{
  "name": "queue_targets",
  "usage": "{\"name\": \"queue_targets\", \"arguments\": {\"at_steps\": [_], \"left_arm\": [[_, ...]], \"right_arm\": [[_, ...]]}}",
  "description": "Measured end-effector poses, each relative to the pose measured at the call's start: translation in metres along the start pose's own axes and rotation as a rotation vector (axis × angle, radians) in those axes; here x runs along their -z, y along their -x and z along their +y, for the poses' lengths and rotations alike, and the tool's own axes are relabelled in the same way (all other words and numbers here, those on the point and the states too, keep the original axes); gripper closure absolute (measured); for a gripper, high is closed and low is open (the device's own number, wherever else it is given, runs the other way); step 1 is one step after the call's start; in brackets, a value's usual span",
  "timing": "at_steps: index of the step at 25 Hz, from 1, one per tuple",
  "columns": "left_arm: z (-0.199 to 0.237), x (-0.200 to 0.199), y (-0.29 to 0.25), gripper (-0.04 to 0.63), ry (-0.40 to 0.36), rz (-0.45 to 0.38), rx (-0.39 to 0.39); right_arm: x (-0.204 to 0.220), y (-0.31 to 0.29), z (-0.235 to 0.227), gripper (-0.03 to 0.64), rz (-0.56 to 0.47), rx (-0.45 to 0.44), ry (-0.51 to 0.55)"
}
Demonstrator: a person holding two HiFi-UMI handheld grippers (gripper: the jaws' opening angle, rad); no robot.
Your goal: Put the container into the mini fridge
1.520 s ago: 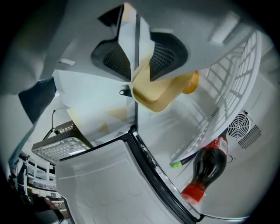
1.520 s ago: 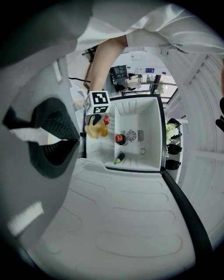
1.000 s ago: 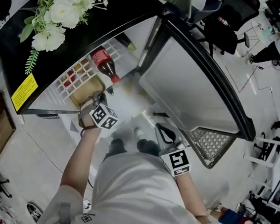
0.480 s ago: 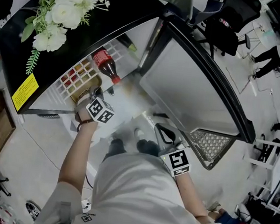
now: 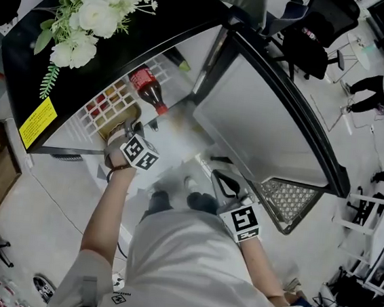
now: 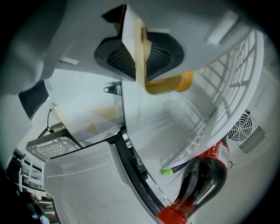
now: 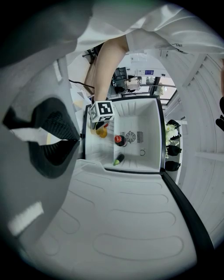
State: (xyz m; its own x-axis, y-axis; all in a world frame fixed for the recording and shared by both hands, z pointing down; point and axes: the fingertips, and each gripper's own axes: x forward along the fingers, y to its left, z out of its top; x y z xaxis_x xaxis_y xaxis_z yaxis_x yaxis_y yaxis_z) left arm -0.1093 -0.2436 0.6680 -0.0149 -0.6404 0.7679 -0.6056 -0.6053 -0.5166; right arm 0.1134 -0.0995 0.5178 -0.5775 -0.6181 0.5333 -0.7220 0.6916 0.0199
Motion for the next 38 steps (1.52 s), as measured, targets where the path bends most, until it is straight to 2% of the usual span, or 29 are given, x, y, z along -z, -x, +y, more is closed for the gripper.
{"name": "queue_targets", "arguments": {"at_steps": [2, 5, 10, 16, 21, 33, 38], "left_arm": [[-0.002, -0.002, 0.004, 0.499, 0.010, -0.006, 0.001], [-0.006, -0.004, 0.013, 0.490, 0.049, -0.017, 0.009], [-0.006, -0.010, 0.039, 0.491, 0.166, -0.077, 0.017], [0.002, -0.012, 0.080, 0.577, 0.314, -0.163, 0.007], [0.007, -0.008, 0.113, 0.587, 0.467, -0.228, 0.026], [0.012, 0.035, 0.197, 0.588, 0.741, -0.270, -0.064], [0.018, 0.052, 0.234, 0.588, 0.806, -0.292, -0.140]], "right_arm": [[-0.001, 0.000, 0.001, 0.614, -0.001, -0.004, 0.005], [-0.003, -0.003, 0.002, 0.614, -0.009, -0.017, 0.008], [-0.010, -0.011, 0.006, 0.614, -0.020, -0.057, 0.031], [-0.025, -0.025, 0.016, 0.614, -0.044, -0.133, 0.066], [-0.041, -0.039, 0.029, 0.614, -0.068, -0.213, 0.107], [-0.087, -0.070, 0.085, 0.614, -0.146, -0.464, 0.221], [-0.110, -0.072, 0.108, 0.614, -0.187, -0.564, 0.242]]}}
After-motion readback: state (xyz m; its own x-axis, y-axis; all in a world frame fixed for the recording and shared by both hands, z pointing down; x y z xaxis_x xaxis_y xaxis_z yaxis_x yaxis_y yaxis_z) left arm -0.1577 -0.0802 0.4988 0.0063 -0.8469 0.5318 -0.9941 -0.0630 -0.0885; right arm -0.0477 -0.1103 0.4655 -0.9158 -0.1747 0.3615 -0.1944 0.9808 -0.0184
